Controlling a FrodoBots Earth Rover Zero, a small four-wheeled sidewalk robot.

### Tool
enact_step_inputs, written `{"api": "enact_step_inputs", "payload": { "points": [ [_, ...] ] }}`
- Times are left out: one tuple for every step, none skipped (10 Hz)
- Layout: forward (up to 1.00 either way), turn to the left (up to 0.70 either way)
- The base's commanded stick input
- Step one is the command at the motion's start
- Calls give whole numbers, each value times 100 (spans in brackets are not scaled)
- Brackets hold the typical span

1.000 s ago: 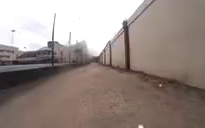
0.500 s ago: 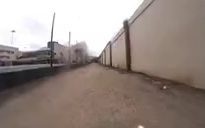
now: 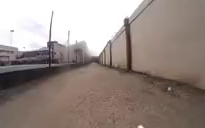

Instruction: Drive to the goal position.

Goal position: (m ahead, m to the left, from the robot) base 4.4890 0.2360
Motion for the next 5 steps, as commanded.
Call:
{"api": "enact_step_inputs", "payload": {
  "points": [
    [30,0],
    [30,0],
    [30,0],
    [30,0],
    [30,0]
  ]
}}
